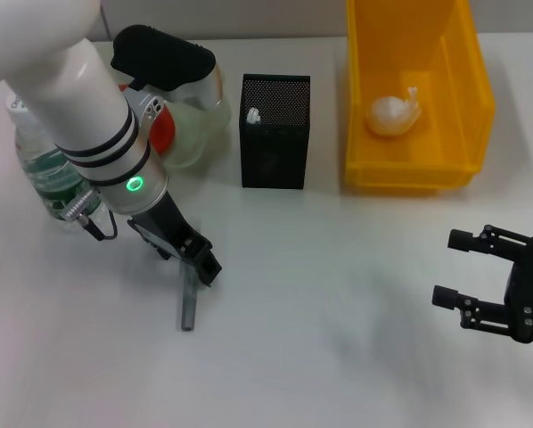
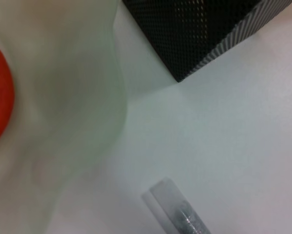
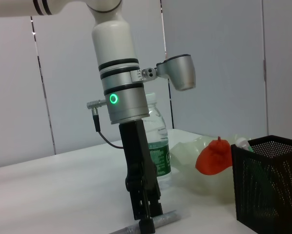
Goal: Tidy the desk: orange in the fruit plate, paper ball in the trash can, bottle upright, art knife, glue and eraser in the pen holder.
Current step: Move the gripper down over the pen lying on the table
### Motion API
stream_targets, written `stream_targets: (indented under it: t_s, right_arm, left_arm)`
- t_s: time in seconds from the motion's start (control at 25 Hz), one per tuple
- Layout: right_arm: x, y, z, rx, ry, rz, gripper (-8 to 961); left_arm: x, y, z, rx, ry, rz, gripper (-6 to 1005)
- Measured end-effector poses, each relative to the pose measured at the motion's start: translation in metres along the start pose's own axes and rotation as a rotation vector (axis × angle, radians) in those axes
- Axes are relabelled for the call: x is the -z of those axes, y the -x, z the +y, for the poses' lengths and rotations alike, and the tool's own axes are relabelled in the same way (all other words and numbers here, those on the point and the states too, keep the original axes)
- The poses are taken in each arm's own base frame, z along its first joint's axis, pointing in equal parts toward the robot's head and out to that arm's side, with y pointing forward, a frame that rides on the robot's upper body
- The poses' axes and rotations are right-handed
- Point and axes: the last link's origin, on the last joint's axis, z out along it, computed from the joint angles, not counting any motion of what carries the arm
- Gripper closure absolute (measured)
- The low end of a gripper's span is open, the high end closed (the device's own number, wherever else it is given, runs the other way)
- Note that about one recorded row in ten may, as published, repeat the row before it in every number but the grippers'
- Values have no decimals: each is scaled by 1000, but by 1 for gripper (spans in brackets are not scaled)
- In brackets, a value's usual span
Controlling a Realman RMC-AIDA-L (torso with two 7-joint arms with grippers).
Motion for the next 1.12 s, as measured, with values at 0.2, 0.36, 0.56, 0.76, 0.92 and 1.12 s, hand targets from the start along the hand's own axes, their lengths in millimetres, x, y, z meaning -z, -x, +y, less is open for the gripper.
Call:
stream_targets:
  t_s: [0.2, 0.36, 0.56, 0.76, 0.92, 1.12]
  right_arm:
    - [0, 1, 0, 1, 2, -3, 198]
    - [-1, 1, 0, 3, 4, -3, 198]
    - [-2, 2, -1, 5, 5, -4, 198]
    - [-2, 3, -3, 5, 5, -3, 199]
    - [-2, 2, -3, 3, 4, -1, 199]
    - [-2, 2, -3, 3, -1, 0, 198]
  left_arm:
    - [-2, 0, 2, -23, -14, -6, 265]
    - [-2, 0, 2, -30, -18, -7, 311]
    - [-2, 0, 2, -32, -20, -8, 365]
    - [3, -2, 7, -44, -18, -7, 425]
    - [4, -1, 7, -46, -20, -11, 450]
    - [4, -2, 6, -48, -21, -9, 449]
